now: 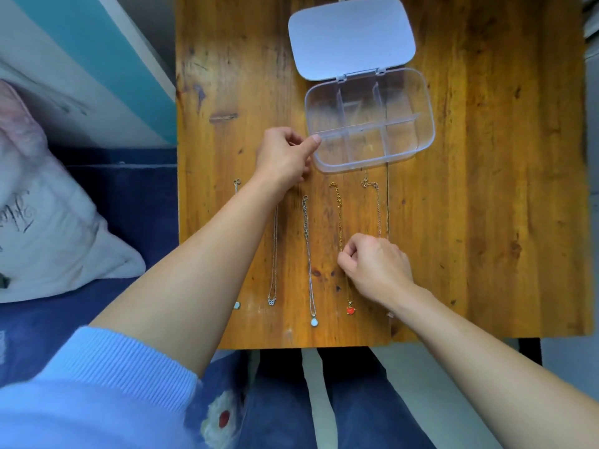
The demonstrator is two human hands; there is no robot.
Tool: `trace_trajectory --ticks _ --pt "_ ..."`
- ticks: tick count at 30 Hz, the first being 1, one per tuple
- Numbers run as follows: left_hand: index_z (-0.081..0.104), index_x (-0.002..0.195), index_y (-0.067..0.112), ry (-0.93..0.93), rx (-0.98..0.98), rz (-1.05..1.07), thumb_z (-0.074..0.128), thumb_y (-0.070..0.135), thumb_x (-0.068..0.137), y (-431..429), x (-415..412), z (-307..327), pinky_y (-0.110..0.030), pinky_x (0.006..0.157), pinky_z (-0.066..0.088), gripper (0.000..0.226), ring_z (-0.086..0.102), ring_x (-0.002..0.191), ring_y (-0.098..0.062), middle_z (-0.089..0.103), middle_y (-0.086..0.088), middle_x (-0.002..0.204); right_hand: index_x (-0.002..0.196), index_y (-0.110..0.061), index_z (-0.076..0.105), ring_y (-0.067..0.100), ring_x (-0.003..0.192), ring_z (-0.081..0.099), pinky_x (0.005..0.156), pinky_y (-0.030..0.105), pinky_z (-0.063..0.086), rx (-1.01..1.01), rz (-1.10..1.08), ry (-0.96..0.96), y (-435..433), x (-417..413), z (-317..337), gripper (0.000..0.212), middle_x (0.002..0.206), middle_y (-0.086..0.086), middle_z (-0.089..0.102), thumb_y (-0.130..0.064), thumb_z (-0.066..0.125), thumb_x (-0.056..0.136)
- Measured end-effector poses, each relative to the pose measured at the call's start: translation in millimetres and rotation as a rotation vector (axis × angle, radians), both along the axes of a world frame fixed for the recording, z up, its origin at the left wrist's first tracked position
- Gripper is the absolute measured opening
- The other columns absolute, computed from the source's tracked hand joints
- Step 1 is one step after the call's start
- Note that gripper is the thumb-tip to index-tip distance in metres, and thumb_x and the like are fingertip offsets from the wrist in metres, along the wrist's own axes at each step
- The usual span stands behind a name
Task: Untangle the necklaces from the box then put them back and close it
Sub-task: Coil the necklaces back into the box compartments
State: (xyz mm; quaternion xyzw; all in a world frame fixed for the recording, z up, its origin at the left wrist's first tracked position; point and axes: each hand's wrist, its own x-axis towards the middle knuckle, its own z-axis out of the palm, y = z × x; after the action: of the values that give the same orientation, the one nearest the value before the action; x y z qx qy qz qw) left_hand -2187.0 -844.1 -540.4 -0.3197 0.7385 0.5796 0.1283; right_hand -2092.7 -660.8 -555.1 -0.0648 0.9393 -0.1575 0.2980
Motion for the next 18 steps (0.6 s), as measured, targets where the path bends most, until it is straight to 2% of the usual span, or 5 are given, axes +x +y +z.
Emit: trace_trajectory --ticks 3,7,10,14,18 --pt "0.054 0.074 0.018 0.015 -0.033 -0.028 0.068 0.029 0.089 -1.5 -1.3 0.0 -0.030 0.054 0.051 0.024 0.060 0.061 -0.020 0.062 -0.002 0.065 0.070 -0.024 0.058 0.012 0.064 0.057 0.053 0.025 0.040 -0.211 -0.150 -0.010 6.1 -3.2 13.3 0.016 0.066 -0.009 0.062 -0.027 0.058 0.085" --pt "0.054 0.074 0.019 0.025 -0.078 -0.060 0.067 0.030 0.089 -2.4 -1.2 0.9 -0.033 0.058 0.055 0.023 0.062 0.063 -0.019 0.064 -0.002 0.066 0.066 -0.014 0.061 0.013 0.070 0.063 0.061 0.028 0.050 -0.530 -0.382 0.097 10.3 -21.2 43.6 0.015 0.072 -0.004 0.069 -0.010 0.065 0.079" --pt "0.057 0.076 0.018 0.020 -0.075 -0.067 0.068 0.032 0.088 -3.8 -0.4 1.4 -0.036 0.065 0.054 0.022 0.060 0.064 -0.021 0.066 -0.006 0.071 0.065 -0.002 0.062 0.016 0.055 0.060 0.050 0.027 0.046 -0.697 -0.477 0.148 8.4 -45.9 66.2 0.014 0.063 0.008 0.068 0.001 0.069 0.077" --pt "0.059 0.075 0.018 0.009 -0.179 -0.083 0.068 0.036 0.087 -3.7 16.3 3.1 -0.047 0.077 0.057 0.023 0.067 0.079 -0.033 0.066 -0.009 0.079 0.075 -0.006 0.064 0.013 0.054 0.064 0.044 0.020 0.047 -0.877 -0.492 0.150 4.0 -79.5 100.6 0.013 0.063 0.006 0.068 0.005 0.071 0.077" --pt "0.062 0.071 0.015 -0.101 -0.352 -0.207 0.069 0.043 0.084 -1.4 57.7 4.7 -0.042 0.075 0.056 0.031 0.068 0.078 -0.035 0.069 -0.010 0.071 0.080 -0.014 0.069 0.011 0.058 0.066 0.046 0.020 0.048 -0.934 -0.419 0.163 0.8 -108.4 131.2 0.015 0.062 -0.004 0.069 0.001 0.069 0.080"
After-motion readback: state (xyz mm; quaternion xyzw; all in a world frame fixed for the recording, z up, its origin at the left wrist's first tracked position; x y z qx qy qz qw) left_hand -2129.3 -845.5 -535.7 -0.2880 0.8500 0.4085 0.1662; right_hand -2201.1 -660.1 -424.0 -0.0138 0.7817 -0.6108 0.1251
